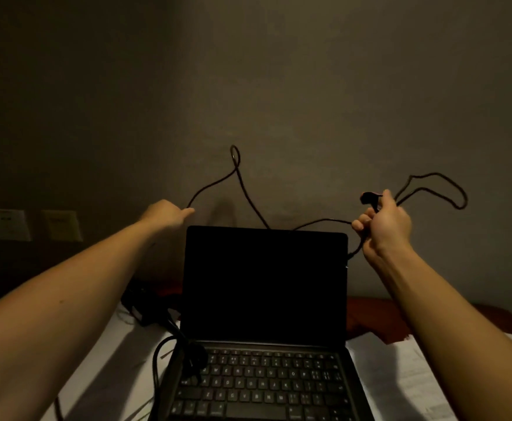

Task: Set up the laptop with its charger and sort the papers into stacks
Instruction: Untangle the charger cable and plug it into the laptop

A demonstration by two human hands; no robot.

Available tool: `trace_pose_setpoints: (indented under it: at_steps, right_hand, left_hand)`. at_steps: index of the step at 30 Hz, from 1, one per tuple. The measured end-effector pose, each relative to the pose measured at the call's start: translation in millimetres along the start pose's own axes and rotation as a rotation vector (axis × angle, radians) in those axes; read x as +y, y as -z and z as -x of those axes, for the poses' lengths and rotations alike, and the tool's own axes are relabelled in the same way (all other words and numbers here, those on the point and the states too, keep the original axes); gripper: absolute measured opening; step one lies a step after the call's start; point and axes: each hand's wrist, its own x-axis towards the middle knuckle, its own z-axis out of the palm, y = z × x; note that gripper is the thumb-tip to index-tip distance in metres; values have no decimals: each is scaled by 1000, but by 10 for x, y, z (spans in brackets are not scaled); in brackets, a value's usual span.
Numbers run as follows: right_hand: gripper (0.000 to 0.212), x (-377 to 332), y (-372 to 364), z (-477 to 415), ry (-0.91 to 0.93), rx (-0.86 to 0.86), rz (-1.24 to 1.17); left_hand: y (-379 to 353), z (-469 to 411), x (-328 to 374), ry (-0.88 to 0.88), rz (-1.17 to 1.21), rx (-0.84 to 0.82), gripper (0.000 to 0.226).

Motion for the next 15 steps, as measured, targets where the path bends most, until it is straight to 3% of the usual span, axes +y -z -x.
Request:
trace_pose_setpoints:
  at_steps: [4, 8, 12, 15]
  right_hand:
    - [25, 85, 237, -78, 21, 58, 282]
    - [27, 244, 445, -137, -52, 30, 569]
    - [24, 361, 622, -129, -221, -61, 691]
    - [22, 446, 765, -66, -265, -79, 812]
  left_hand:
    - [-85, 85, 27, 59, -45, -163, 40]
    - [-228, 178, -352, 128, -69, -446, 18]
    - [-333, 340, -440, -90, -475, -363, 28]
    - [-364, 443, -463, -176, -621, -359, 33]
